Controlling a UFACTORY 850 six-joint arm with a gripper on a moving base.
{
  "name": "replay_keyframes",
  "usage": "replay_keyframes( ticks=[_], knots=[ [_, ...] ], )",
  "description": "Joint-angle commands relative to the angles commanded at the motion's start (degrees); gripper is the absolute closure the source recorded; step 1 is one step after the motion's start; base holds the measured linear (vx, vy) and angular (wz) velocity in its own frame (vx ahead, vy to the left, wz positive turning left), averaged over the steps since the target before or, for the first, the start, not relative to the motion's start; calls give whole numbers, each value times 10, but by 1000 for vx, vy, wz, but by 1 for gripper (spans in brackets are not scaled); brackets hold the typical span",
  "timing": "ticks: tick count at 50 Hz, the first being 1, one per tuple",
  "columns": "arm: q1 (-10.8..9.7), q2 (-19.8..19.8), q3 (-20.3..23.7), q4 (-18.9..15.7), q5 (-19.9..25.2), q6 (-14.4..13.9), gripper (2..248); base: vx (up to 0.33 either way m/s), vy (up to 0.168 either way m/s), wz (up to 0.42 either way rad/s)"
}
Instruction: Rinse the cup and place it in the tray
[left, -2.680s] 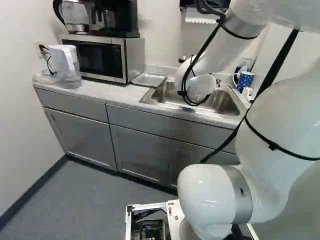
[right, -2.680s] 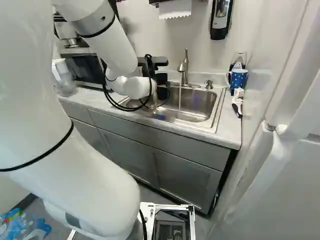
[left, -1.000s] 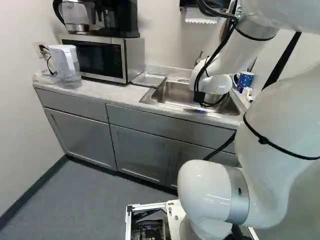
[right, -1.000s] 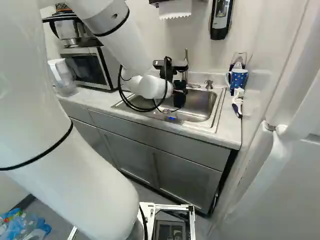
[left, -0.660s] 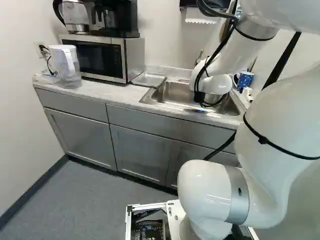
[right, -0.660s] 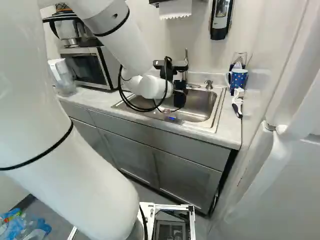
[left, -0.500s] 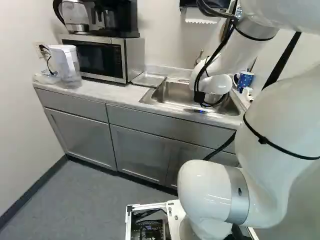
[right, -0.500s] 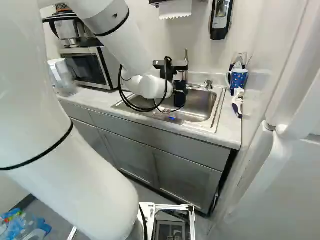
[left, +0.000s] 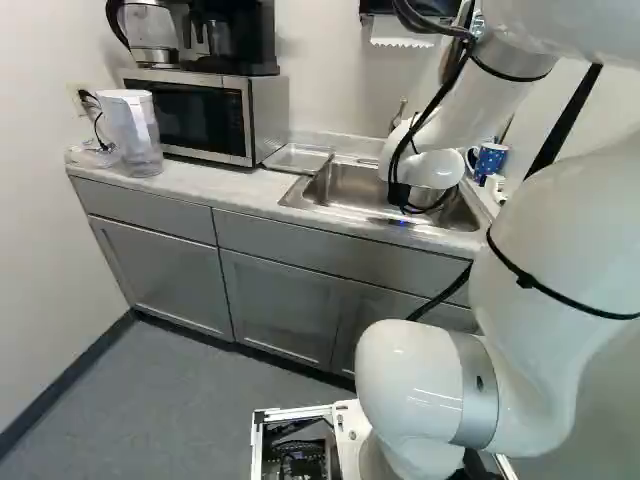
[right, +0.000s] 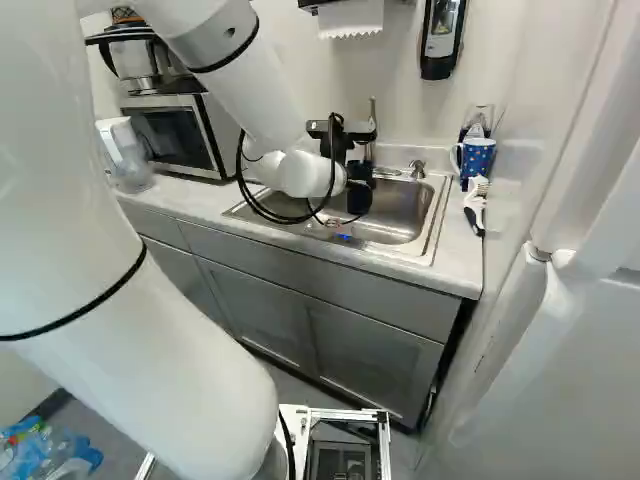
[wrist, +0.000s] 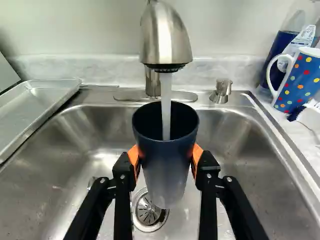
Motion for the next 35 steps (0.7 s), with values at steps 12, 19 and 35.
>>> replay_keyframes(
  ticks=[12, 19, 35],
  knots=[
    [0, 0, 0, 0, 0, 0, 129, 0, 0, 0],
    [0, 0, 0, 0, 0, 0, 129, 0, 0, 0],
    [0, 0, 0, 0, 0, 0, 129, 0, 0, 0]
  ],
)
